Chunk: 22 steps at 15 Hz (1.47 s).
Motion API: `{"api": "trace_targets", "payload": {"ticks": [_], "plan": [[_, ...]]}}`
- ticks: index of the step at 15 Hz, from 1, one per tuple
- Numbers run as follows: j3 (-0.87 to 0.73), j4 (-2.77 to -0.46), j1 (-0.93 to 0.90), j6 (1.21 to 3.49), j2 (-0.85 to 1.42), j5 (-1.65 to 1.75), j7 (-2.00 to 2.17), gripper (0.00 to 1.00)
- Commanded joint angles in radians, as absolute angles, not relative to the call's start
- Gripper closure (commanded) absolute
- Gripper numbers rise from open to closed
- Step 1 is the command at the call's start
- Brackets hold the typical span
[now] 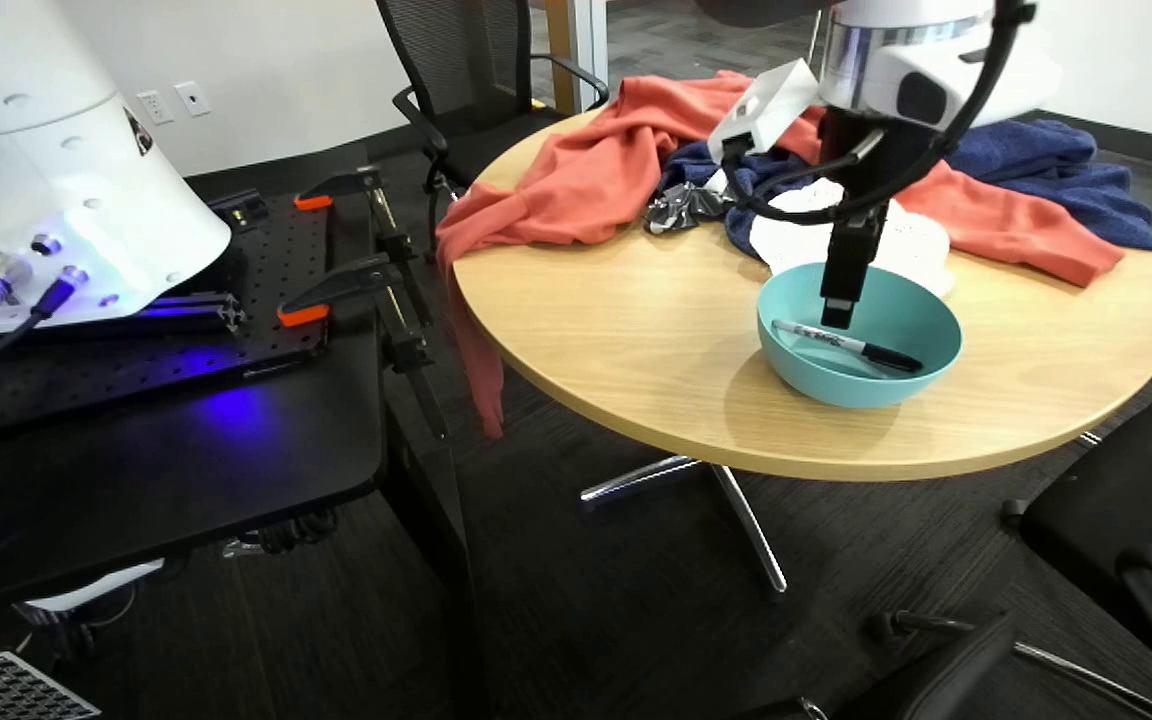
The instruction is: Put the marker on the table
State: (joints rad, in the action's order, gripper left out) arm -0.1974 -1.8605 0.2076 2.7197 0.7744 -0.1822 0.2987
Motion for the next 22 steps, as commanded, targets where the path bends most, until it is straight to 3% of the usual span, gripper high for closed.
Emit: {"api": "trace_targets", "payload": {"ticks": [1, 14, 15, 17, 22], "plan": [[-0.205, -1.782, 0.213, 2.709, 0.844, -0.201, 0.325, 0.00], [-0.209, -1.647, 0.220, 2.709, 0.987, -0.219, 0.343, 0.00], [-0.210, -1.640, 0.220, 2.708, 0.995, -0.219, 0.347, 0.22], [-0.209, -1.630, 0.220, 2.706, 1.006, -0.217, 0.350, 0.32], [-0.213, -1.657, 0.210, 2.721, 0.976, -0.219, 0.353, 0.73]]}}
